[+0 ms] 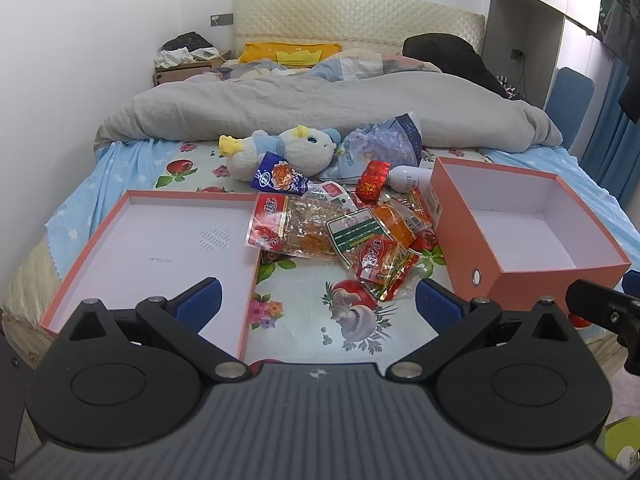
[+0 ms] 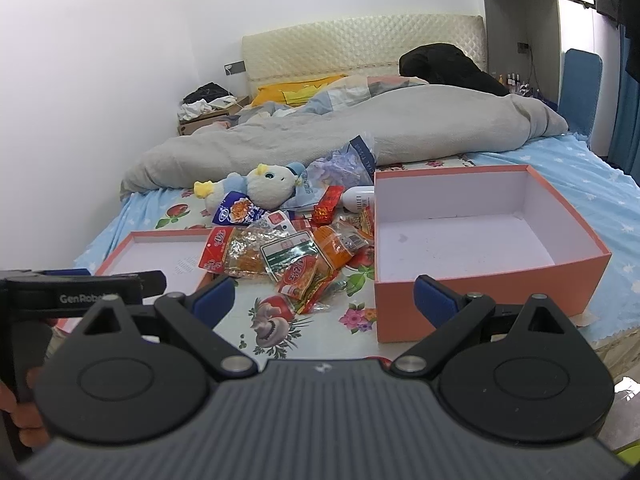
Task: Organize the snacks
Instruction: 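Move both grippers toward the pile of snack packets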
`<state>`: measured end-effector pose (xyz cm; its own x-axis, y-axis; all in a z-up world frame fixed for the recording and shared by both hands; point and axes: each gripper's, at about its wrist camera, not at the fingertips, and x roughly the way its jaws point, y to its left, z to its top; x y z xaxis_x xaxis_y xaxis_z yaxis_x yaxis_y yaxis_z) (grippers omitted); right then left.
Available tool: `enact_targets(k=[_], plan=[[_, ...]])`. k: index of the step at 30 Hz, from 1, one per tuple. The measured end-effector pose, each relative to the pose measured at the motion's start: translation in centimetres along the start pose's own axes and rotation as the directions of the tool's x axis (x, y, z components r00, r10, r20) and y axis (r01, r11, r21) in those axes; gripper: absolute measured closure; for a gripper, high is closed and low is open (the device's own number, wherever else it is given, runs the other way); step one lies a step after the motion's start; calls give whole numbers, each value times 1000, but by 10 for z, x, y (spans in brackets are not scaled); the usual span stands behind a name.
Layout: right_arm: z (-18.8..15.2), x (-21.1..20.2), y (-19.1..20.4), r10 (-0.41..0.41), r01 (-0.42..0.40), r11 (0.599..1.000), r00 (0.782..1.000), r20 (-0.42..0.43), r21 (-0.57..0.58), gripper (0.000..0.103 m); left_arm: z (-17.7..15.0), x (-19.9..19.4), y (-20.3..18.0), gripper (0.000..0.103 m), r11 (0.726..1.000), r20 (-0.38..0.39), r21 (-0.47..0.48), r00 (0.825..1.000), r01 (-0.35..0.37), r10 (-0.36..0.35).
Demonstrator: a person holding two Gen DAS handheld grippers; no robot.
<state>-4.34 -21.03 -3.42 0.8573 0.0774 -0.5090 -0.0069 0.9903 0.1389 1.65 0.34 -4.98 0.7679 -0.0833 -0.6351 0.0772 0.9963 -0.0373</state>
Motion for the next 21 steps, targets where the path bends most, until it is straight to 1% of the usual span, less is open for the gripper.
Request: enact_targets(k=[14,21], plan=[[-5,7,1,13,-13,1000,1000,-22,-6,5,-10,10,10,0,1000,-27,-15,1000,-11,10],[-11,16,3,-4,3,999,1000,-27,-34,5,-12,30,12,0,1000,-66,-8,998,-14,14]])
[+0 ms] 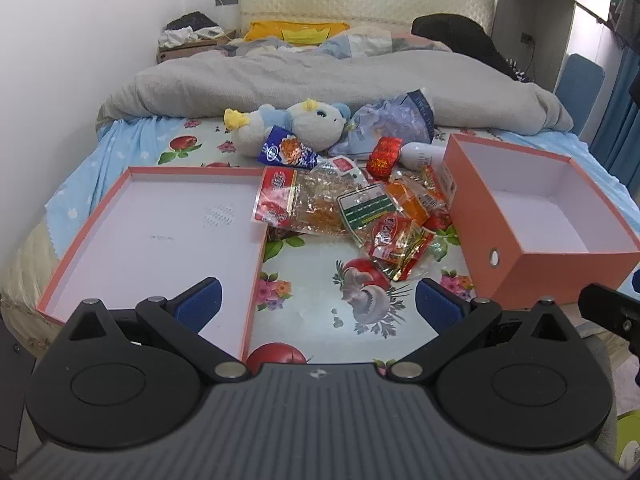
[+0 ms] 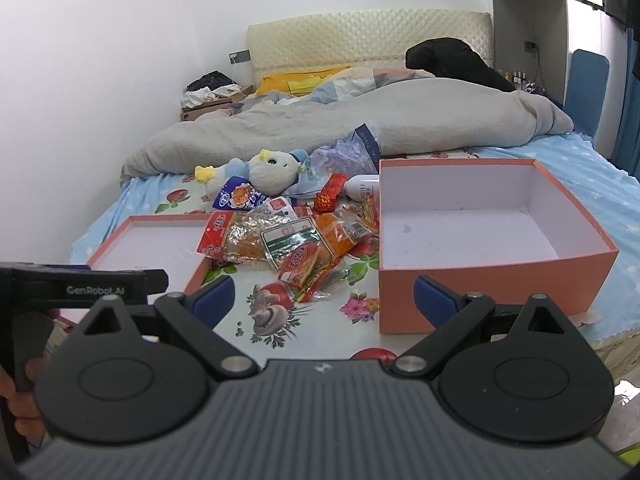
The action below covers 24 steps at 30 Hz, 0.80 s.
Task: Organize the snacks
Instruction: 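Move both grippers toward the pile of snack packets, then grasp the long red snack packet with the right gripper while the left grasps the green-labeled packet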
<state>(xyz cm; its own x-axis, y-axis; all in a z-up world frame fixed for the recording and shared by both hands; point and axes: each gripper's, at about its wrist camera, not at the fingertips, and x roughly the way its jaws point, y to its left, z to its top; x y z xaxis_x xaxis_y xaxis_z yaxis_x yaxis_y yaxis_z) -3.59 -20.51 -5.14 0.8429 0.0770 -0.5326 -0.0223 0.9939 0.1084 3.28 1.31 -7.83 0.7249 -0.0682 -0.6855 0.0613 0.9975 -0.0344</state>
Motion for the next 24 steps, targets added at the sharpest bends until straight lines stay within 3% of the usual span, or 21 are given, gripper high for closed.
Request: enact_targets(k=[9,13,24], plan=[[-1,23,-1,3,-4,1000,1000,-31,-5,8,10,40,4,0,1000,-44,-4,999,-4,4],[0,36,4,27,-29,999,999,-44,-28,24,14,59,5,0,1000,-55,10,998,-6,6],[1,74,18,99,-103,993,992,-84,-56,28,26,111,19,0,1000,-107,0,994,-4,4]])
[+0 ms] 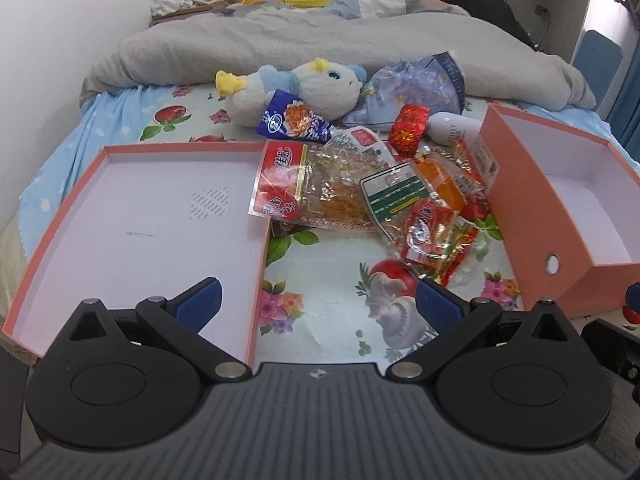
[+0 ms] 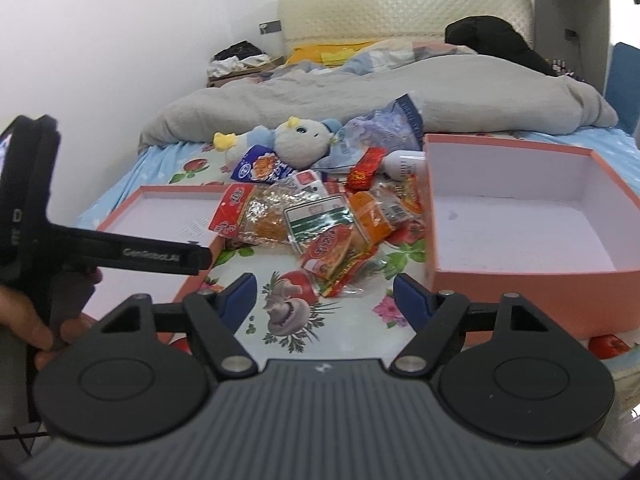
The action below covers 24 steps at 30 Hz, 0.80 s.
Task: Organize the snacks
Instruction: 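Grasp the long red snack packet with the right gripper while the left grasps the green-labeled packet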
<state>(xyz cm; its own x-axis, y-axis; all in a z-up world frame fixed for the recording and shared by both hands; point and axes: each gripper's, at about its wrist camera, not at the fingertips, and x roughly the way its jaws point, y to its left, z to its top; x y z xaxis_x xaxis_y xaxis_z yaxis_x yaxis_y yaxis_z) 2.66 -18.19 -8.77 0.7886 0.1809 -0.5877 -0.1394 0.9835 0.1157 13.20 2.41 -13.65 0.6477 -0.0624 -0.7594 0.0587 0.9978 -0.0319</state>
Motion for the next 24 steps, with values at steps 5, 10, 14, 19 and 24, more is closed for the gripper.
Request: enact_targets(k=[5,10,14,19,24], plan=[[4,19,7,34,-34,999,999,-4,-38,33,5,26,7,0,1000,-19,-16,999,25,-25],[8,41,8,42,-42,998,999,-3,-44,33,11,57,14,0,998,-40,-41,998,44,-45],[10,58,6,56,-56,997,998,-9,-44,33,16,77,19,0,993,-50,-88,996,75,-80],[10,82,5,48,-50,997,998,-33,-59,33,23,94,21,0,985,-27,-134,993,111,-116],[8,110,6,21,-29,993,997,-68,-110,33,25,116,25,0,969,-24,-196,988,148,-156]])
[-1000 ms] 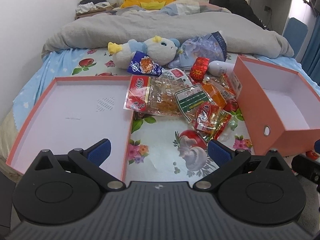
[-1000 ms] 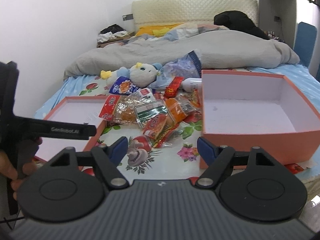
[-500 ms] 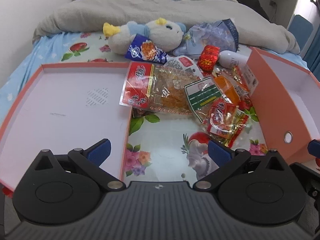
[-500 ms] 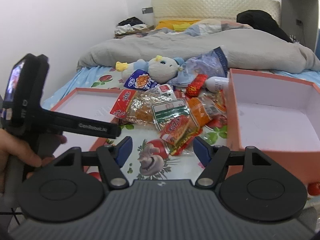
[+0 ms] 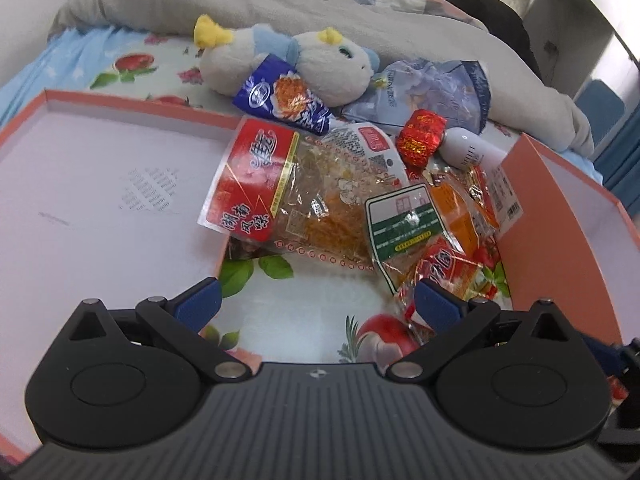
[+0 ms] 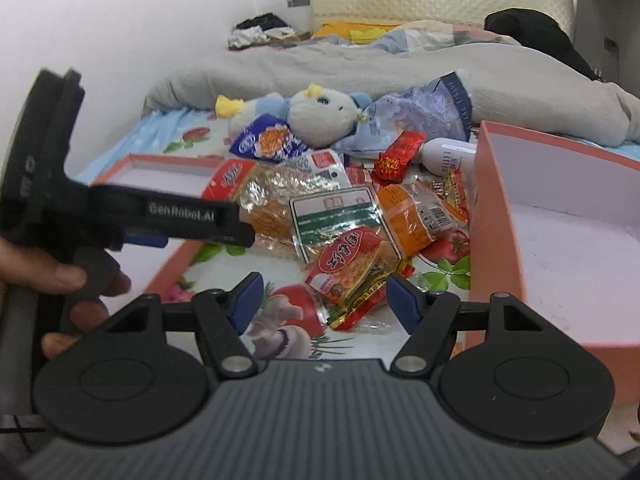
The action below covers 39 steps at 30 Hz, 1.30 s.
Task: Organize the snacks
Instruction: 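Grasp the long red snack packet with the right gripper while the left grasps the green-labeled packet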
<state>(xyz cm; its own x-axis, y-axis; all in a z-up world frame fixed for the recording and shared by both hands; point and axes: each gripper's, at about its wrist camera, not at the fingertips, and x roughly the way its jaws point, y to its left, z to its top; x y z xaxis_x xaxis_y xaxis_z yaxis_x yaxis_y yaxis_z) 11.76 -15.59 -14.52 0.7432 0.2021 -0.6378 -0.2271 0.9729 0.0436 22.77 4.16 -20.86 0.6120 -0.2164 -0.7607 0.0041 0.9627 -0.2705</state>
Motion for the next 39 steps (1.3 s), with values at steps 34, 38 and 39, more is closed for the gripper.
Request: enact_targets(k=[34,38,39], plan=[[-9,112,-26,20,-27,997,995,-95,-68,20,42,84,13,38,953,131,-289,982,-92,135],[-9,105,-26,15,-20,998,997,-82,-64,36,43,79,24,62,947,132,-313,984,-70,116],[-9,104,-27,16,-21,998,997,-82,-60,39,43,77,26,64,947,132,-315,985,-62,109]])
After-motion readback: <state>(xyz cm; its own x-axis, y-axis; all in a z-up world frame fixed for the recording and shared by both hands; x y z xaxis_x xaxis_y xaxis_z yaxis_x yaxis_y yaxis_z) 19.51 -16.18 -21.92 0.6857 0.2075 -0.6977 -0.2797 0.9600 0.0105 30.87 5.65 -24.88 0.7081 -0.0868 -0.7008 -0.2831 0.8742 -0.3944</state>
